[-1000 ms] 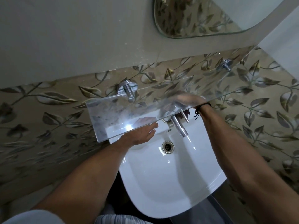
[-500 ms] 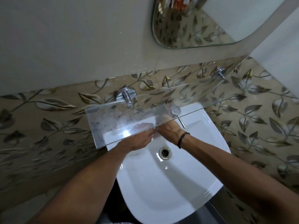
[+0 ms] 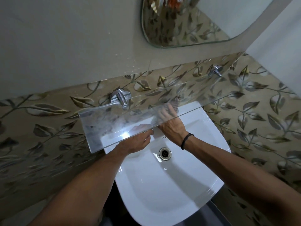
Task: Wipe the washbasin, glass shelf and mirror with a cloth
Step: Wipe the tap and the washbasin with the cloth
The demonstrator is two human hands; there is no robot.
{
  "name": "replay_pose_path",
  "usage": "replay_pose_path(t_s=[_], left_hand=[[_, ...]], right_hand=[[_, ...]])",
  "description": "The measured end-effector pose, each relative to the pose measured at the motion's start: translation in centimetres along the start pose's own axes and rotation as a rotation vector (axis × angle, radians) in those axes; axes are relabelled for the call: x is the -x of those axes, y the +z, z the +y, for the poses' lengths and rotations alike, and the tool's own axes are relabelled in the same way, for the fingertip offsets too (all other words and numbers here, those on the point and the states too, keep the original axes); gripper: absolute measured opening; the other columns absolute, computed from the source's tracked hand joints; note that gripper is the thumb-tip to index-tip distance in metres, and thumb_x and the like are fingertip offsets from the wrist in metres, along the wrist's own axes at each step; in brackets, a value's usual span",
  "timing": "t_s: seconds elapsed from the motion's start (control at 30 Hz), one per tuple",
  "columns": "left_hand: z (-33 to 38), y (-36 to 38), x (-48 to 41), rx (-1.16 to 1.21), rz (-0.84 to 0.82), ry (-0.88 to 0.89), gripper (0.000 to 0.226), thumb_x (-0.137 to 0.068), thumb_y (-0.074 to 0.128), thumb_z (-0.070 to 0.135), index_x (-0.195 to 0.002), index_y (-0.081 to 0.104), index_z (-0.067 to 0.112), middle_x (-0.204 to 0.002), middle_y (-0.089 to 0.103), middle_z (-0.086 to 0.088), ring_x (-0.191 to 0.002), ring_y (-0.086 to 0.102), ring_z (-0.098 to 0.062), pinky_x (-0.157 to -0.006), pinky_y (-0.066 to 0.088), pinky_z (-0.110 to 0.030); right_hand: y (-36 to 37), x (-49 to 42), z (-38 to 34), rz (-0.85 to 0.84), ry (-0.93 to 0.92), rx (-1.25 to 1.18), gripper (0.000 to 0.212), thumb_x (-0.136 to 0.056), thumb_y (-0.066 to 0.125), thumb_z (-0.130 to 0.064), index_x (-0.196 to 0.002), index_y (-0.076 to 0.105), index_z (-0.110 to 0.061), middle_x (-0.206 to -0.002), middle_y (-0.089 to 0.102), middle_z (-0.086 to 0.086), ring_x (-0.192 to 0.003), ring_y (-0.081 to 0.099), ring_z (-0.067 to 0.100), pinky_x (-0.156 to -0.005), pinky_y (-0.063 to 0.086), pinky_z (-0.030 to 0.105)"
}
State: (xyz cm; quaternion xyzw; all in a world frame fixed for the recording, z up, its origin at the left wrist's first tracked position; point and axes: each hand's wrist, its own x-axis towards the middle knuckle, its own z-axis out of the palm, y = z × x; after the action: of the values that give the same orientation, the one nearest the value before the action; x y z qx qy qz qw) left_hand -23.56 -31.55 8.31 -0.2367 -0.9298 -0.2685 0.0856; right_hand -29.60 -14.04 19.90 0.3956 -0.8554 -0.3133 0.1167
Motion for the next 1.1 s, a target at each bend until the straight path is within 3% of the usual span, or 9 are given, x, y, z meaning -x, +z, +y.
replay_pose_path(t_s=[0.07, 0.17, 0.37, 0.47, 0.57, 0.67, 0.8, 1.0, 1.1], left_hand=[[0.1, -0.1, 0.1, 0.009, 0.010, 0.000, 0.024, -0.098, 0.044, 0.025, -0.115, 0.060, 0.021, -0.131, 0.054, 0.005, -0.119, 0.052, -0.019, -0.095, 0.045, -0.033], [0.3, -0.4, 0.0, 0.009, 0.016, 0.012, 0.022, -0.098, 0.044, 0.023, -0.112, 0.060, 0.018, -0.123, 0.056, 0.004, -0.111, 0.054, -0.021, -0.090, 0.047, -0.035], [0.2, -0.2, 0.1, 0.012, 0.031, 0.002, 0.023, -0.099, 0.044, 0.025, -0.113, 0.062, 0.020, -0.127, 0.056, 0.005, -0.115, 0.053, -0.019, -0.092, 0.043, -0.029], [0.2, -0.1, 0.1, 0.015, 0.018, -0.003, 0.023, -0.099, 0.045, 0.026, -0.113, 0.062, 0.020, -0.128, 0.056, 0.004, -0.117, 0.053, -0.019, -0.094, 0.044, -0.031], [0.2, 0.0, 0.1, 0.013, 0.016, 0.008, 0.023, -0.099, 0.045, 0.025, -0.112, 0.063, 0.018, -0.126, 0.057, 0.002, -0.115, 0.054, -0.020, -0.092, 0.046, -0.032], [0.4, -0.3, -0.1, -0.001, 0.035, 0.025, 0.024, -0.098, 0.045, 0.025, -0.112, 0.064, 0.018, -0.125, 0.058, 0.001, -0.113, 0.055, -0.019, -0.091, 0.046, -0.030], [0.7, -0.8, -0.1, -0.030, 0.040, 0.043, 0.023, -0.097, 0.046, 0.025, -0.110, 0.063, 0.017, -0.120, 0.058, 0.002, -0.109, 0.056, -0.019, -0.087, 0.048, -0.032], [1.2, -0.8, -0.1, -0.070, 0.034, 0.052, 0.018, -0.095, 0.052, 0.022, -0.109, 0.062, 0.019, -0.119, 0.057, 0.004, -0.108, 0.054, -0.016, -0.086, 0.043, -0.029], [1.2, -0.7, -0.1, -0.078, 0.015, 0.030, 0.018, -0.096, 0.053, 0.023, -0.112, 0.059, 0.021, -0.122, 0.054, 0.005, -0.107, 0.051, -0.014, -0.083, 0.042, -0.028]], right_hand=[[-0.2, 0.3, 0.9, 0.164, 0.101, -0.140, 0.027, -0.088, 0.061, -0.010, -0.114, 0.066, -0.011, -0.111, 0.063, 0.012, -0.109, 0.058, 0.034, -0.099, 0.042, 0.053], [-0.8, 0.8, 1.4, 0.211, 0.286, -0.292, 0.035, -0.082, 0.060, -0.011, -0.117, 0.056, -0.015, -0.108, 0.057, 0.009, -0.104, 0.057, 0.032, -0.077, 0.044, 0.043], [-1.6, 1.8, -0.5, 0.092, 0.521, -0.551, 0.062, -0.092, 0.019, -0.009, -0.152, 0.032, 0.003, -0.153, 0.036, 0.030, -0.144, 0.033, 0.044, -0.113, 0.038, 0.051], [-1.5, 3.6, -1.3, 0.048, 0.562, -0.588, 0.061, -0.093, 0.026, -0.005, -0.154, 0.026, 0.005, -0.158, 0.029, 0.029, -0.147, 0.030, 0.040, -0.107, 0.047, 0.041], [-1.2, 5.8, -2.2, 0.113, 0.674, -0.627, 0.070, -0.079, 0.059, 0.011, -0.146, 0.039, 0.005, -0.144, 0.047, 0.027, -0.102, 0.059, 0.036, -0.064, 0.055, 0.036], [-0.9, 7.0, -2.7, 0.119, 0.756, -0.631, 0.064, -0.080, 0.063, 0.008, -0.142, 0.046, 0.001, -0.105, 0.059, 0.016, -0.075, 0.059, 0.031, -0.050, 0.049, 0.037], [-2.0, 6.1, -1.7, -0.007, 0.865, -0.694, 0.025, -0.101, 0.049, -0.021, -0.123, 0.052, -0.010, -0.101, 0.058, 0.009, -0.079, 0.065, 0.032, -0.051, 0.042, 0.035], [-3.4, 4.7, -0.1, -0.115, 0.900, -0.678, 0.031, -0.105, 0.034, -0.037, -0.110, 0.050, -0.011, -0.103, 0.067, 0.010, -0.087, 0.068, 0.035, -0.060, 0.035, 0.034], [-3.9, 4.4, 1.4, -0.190, 0.961, -0.913, 0.033, -0.103, 0.038, -0.041, -0.108, 0.052, -0.011, -0.108, 0.068, 0.014, -0.099, 0.064, 0.038, -0.071, 0.036, 0.038]])
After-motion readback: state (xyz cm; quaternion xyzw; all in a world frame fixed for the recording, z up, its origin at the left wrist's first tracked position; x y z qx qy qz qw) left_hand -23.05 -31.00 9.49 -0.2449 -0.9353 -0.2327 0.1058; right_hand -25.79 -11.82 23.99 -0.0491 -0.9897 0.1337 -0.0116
